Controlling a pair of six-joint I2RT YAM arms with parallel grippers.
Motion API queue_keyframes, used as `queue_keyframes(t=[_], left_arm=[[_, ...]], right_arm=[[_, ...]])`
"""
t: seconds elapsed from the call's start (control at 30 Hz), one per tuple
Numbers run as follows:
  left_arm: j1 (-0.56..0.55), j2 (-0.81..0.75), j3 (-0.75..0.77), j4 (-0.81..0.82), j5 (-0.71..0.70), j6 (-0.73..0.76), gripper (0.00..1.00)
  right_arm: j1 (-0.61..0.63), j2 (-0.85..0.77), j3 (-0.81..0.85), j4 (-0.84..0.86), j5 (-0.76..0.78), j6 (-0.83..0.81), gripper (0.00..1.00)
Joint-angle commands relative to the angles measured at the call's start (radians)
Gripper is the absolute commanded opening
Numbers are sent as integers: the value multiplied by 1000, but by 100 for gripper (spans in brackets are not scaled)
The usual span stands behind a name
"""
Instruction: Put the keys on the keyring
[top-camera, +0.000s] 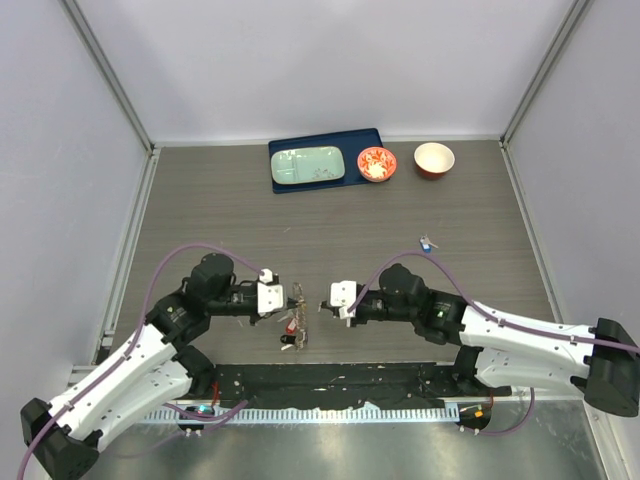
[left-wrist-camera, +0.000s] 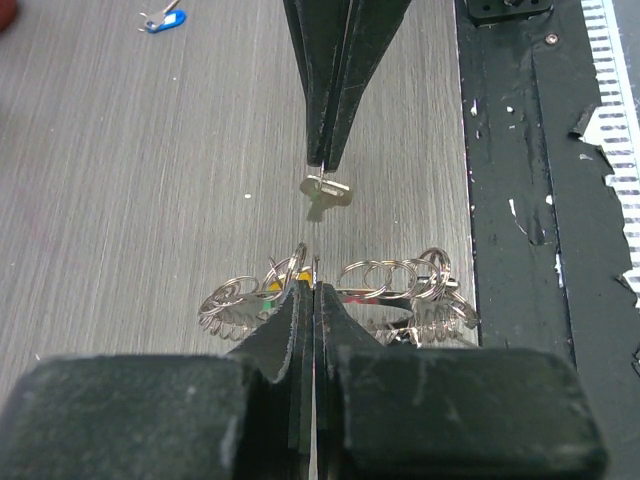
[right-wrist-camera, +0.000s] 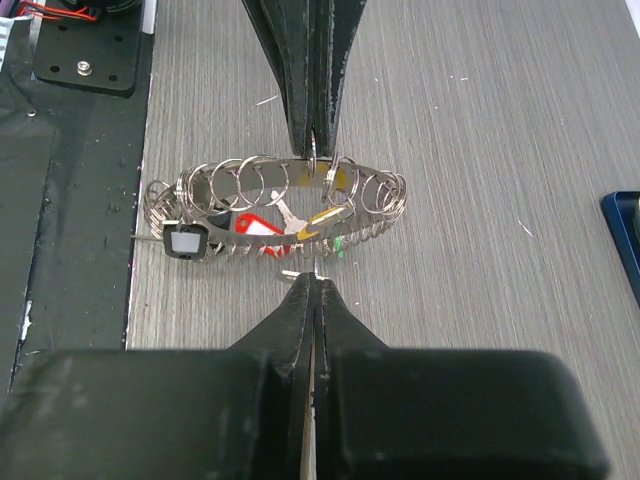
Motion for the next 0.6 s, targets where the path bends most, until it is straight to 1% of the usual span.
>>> queue_keyframes(t=[0.0, 0.13, 0.27, 0.57], left_arm=[[5, 30, 85, 16, 32, 82, 0], [5, 89, 136, -5, 24, 142, 0], [6, 152, 176, -56, 27, 182, 0], [5, 155, 133, -15, 59, 179, 0]], right_arm=[[12, 14, 63, 24, 17, -20, 1], [10, 20, 65, 28, 57, -23, 1], [10, 31, 72, 29, 48, -21, 1], [12, 82, 80, 55, 60, -25, 1]])
